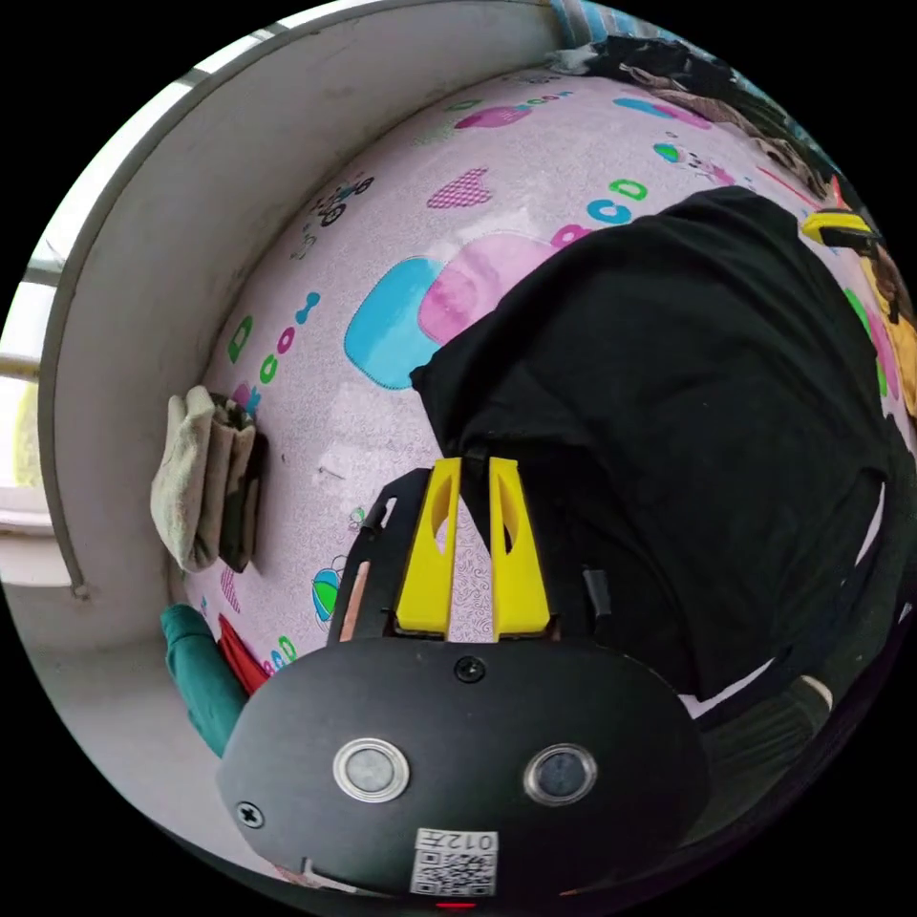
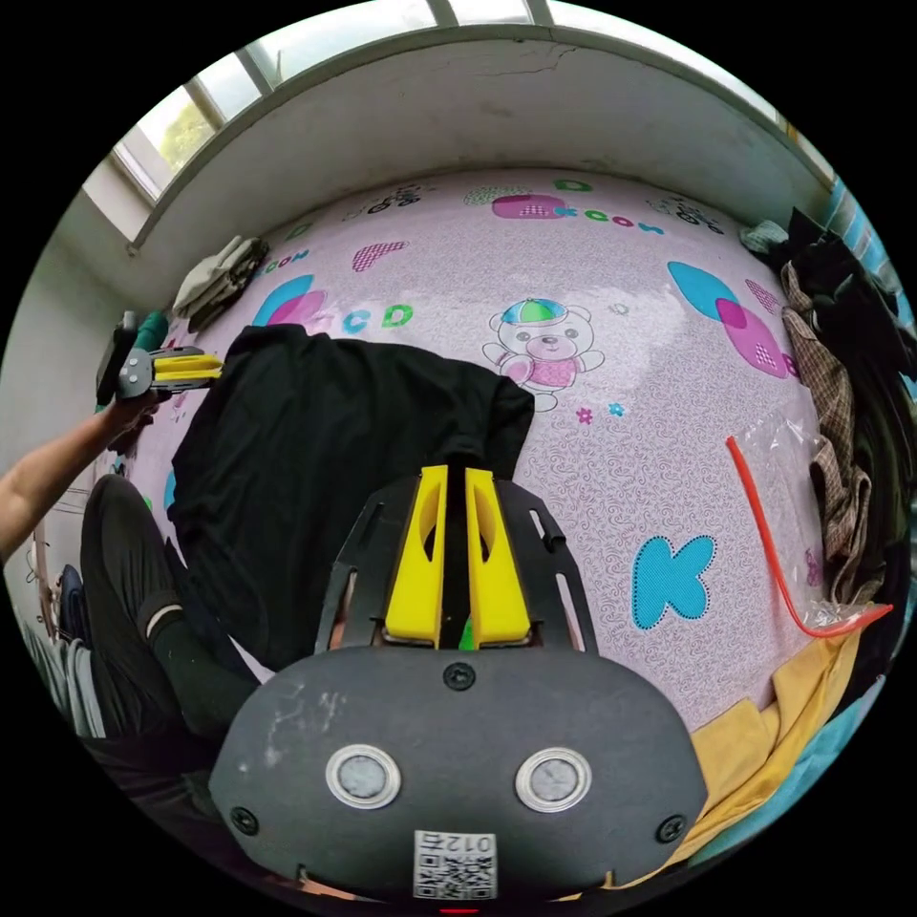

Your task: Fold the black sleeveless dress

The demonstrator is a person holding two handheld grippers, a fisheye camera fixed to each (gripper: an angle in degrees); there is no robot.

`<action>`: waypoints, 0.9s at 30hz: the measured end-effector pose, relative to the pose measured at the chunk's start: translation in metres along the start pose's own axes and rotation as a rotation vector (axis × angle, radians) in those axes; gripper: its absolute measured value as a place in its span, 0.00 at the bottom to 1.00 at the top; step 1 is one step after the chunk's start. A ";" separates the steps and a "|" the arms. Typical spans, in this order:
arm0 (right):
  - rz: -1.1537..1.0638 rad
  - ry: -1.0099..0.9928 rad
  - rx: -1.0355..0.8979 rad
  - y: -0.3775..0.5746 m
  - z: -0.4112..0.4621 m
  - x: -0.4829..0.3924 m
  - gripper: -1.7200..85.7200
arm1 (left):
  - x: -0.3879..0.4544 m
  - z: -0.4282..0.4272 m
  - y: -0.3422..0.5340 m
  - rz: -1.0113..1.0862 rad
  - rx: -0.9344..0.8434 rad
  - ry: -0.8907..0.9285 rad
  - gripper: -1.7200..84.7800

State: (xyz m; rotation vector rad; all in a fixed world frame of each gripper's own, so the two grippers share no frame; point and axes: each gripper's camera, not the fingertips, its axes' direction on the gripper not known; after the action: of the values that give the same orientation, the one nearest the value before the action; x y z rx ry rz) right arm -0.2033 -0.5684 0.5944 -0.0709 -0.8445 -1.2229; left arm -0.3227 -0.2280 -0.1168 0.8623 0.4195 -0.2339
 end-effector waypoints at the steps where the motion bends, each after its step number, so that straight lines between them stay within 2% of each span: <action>1: 0.012 -0.001 0.005 0.001 -0.001 0.001 0.05 | -0.005 -0.003 0.002 -0.027 0.003 0.019 0.04; 4: 0.010 -0.003 0.012 0.002 -0.003 0.001 0.05 | -0.036 -0.017 0.021 -0.211 0.050 0.187 0.03; 6: -0.028 0.010 0.022 0.004 -0.004 -0.003 0.06 | -0.064 -0.019 0.040 -0.359 0.078 0.379 0.03; 9: -0.094 0.058 0.018 0.002 -0.002 -0.013 0.07 | -0.087 -0.023 0.059 -0.479 0.102 0.522 0.03; 17: -0.147 0.101 -0.034 -0.010 0.014 -0.020 0.06 | -0.097 -0.060 0.077 -0.482 0.088 0.545 0.03; 19: -0.149 0.196 -0.083 -0.012 0.021 -0.016 0.03 | -0.100 -0.067 0.082 -0.499 0.062 0.554 0.03; 23: -0.134 0.169 -0.102 -0.009 0.022 -0.008 0.03 | -0.102 -0.090 0.098 -0.516 0.039 0.576 0.02; 27: -0.007 0.110 -0.055 0.000 0.005 0.010 0.06 | -0.096 -0.132 0.115 -0.496 0.055 0.610 0.03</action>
State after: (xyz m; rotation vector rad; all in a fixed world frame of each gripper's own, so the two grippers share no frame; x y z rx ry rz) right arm -0.2056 -0.5738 0.6037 -0.0450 -0.7156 -1.2454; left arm -0.4008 -0.0504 -0.0710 0.8650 1.2058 -0.4406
